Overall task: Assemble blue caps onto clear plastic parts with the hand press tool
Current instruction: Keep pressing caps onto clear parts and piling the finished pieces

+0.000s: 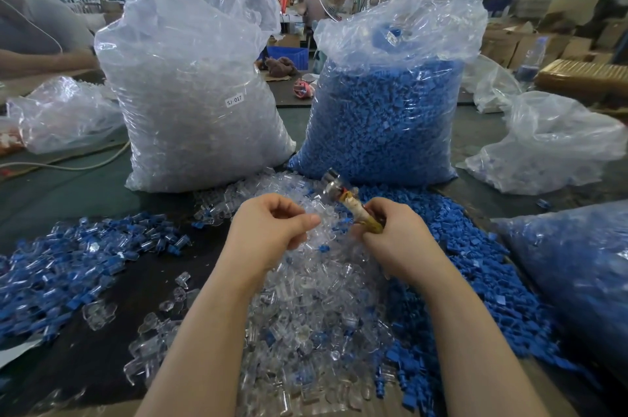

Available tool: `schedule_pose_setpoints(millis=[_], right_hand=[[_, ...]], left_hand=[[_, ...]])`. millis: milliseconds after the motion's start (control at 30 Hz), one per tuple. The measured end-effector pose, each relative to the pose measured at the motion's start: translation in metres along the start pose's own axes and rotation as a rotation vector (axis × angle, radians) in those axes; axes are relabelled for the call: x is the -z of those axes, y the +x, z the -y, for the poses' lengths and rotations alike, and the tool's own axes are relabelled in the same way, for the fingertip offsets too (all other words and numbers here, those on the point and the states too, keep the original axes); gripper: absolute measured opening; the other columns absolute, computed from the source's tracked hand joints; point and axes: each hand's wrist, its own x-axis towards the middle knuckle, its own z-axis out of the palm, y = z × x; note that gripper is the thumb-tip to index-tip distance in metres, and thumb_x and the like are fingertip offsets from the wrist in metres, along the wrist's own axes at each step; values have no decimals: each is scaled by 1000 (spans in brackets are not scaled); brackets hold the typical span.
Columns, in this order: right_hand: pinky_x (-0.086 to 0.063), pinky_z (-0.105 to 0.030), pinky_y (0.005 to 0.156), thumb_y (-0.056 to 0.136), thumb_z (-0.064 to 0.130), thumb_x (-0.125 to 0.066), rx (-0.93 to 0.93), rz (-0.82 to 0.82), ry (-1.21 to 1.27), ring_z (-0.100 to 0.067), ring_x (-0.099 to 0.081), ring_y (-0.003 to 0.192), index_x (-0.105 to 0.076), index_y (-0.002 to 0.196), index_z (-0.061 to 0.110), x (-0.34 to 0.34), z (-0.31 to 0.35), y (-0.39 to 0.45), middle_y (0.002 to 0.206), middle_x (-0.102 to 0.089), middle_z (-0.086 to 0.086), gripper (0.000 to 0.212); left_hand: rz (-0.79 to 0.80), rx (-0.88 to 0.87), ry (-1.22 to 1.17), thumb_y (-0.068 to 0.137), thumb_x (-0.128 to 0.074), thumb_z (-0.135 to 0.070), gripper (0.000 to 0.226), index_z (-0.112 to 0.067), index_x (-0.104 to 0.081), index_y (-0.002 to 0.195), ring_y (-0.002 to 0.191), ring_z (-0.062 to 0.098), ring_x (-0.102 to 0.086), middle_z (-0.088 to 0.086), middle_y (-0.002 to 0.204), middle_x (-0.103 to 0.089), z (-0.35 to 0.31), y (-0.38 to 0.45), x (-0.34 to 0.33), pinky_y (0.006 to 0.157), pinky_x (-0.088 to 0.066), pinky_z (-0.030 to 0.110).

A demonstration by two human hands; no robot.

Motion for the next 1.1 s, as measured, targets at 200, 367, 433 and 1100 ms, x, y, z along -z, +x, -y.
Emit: schedule_pose_setpoints(millis=[200,367,433,1100], right_hand=[[-40,-14,50,89,17,-68,49,-87,388,0,-45,51,-66,83,25,3,5,-1,60,-58,12,11],[-44,-19,56,87,17,-74,95,-159,547,-7,-49,60,-65,79,22,4,13,-4,67,-59,-4,12],[-47,-20,59,86,17,-75,118,-187,587,-7,-51,63,-65,77,21,3,17,-5,68,-61,-1,14],[-46,-18,56,87,17,-73,163,-281,524,-3,-55,59,-63,78,23,-8,23,-1,68,-65,8,14]], left_hand=[[6,35,-366,78,-78,-4,11,-5,-72,86,61,10,-70,5,67,-73,-9,-6,-15,57,-56,18],[-5,67,-473,81,-74,1,9,-5,-70,87,69,14,-74,9,74,-75,-11,-9,-24,59,-57,20],[-10,59,-478,81,-75,-1,9,-5,-71,87,70,14,-74,10,75,-75,-11,-9,-26,59,-57,19],[-89,-88,-421,81,-75,-2,4,-2,-75,86,69,15,-73,12,75,-75,-19,-15,-39,60,-55,18]])
